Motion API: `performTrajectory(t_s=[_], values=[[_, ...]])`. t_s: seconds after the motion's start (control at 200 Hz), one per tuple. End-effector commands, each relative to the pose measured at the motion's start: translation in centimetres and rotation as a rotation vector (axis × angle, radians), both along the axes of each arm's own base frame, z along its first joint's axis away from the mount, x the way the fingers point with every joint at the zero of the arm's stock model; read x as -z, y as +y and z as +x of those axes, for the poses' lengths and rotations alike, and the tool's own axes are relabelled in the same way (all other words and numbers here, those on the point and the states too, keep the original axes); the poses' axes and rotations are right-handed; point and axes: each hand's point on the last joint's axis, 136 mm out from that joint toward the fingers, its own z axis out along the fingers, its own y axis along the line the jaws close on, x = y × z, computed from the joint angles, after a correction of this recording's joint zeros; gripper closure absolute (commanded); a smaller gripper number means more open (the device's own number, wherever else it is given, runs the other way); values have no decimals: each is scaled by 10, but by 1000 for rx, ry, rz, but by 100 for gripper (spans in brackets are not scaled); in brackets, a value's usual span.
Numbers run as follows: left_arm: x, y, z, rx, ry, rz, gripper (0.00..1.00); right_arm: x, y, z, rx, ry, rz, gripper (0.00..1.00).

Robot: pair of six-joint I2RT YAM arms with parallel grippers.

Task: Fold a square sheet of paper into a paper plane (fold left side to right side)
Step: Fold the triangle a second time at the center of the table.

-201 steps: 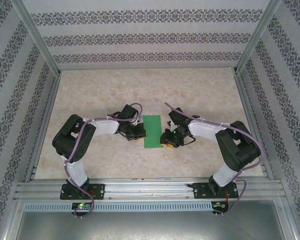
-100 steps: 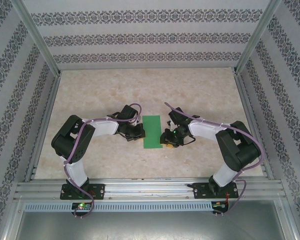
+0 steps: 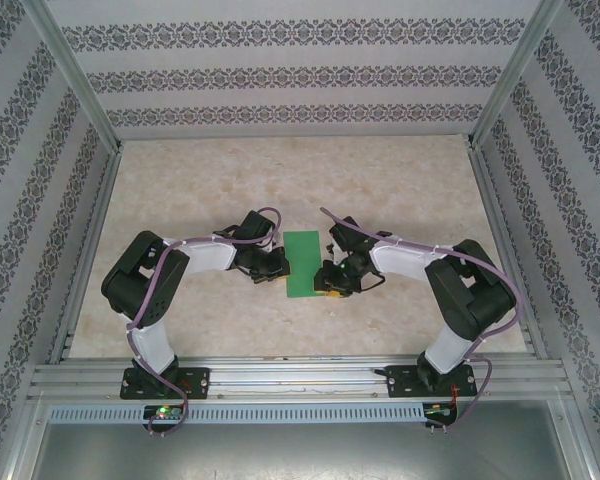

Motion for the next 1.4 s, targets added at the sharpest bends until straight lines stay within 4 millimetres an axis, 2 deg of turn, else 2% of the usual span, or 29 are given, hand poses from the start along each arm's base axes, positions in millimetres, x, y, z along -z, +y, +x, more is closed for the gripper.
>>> performTrajectory(t_s=[0.0, 0.355, 0.49, 0.685, 0.969, 1.394], values=[[31, 22, -27, -25, 110, 119, 94, 0, 11, 3, -10, -4, 11, 66], [29, 20, -27, -19, 107, 112, 94, -8, 24, 15, -18, -30, 39, 65], [28, 20, -26, -18, 104, 114, 94, -9, 17, 18, -17, -42, 14, 65], [28, 19, -25, -11, 102, 113, 94, -13, 20, 22, -25, -54, 38, 64], [27, 17, -23, -8, 101, 106, 94, -6, 20, 29, -26, -57, 27, 64], [28, 17, -25, -2, 101, 108, 94, -12, 22, 54, -40, -114, 52, 60]])
